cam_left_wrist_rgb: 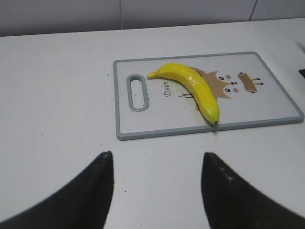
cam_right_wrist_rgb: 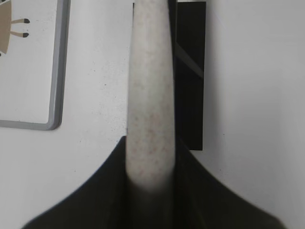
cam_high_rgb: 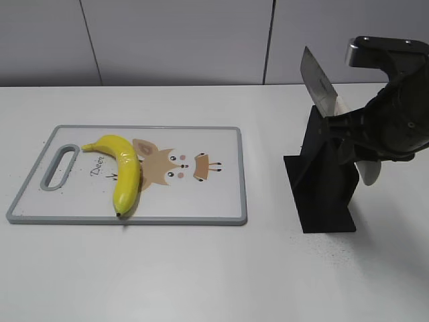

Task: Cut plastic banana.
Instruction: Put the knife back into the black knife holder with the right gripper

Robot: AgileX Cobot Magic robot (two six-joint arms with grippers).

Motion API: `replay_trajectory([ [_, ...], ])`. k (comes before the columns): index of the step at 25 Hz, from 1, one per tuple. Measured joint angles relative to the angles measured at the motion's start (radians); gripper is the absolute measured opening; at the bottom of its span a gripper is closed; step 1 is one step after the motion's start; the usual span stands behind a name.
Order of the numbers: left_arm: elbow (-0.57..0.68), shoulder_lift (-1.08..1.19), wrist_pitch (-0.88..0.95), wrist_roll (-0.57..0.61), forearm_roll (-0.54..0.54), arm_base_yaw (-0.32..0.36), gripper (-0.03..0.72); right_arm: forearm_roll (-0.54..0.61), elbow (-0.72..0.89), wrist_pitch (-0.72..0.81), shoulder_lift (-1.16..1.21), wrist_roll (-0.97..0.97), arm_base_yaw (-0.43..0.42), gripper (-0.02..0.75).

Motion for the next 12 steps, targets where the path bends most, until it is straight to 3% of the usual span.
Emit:
replay_trajectory([
  [12, 0.0, 0.0, 0.0, 0.0, 0.001, 0.0, 0.564, -0.058, 0.0, -0.004, -0.117, 0.025, 0.0, 0.181],
])
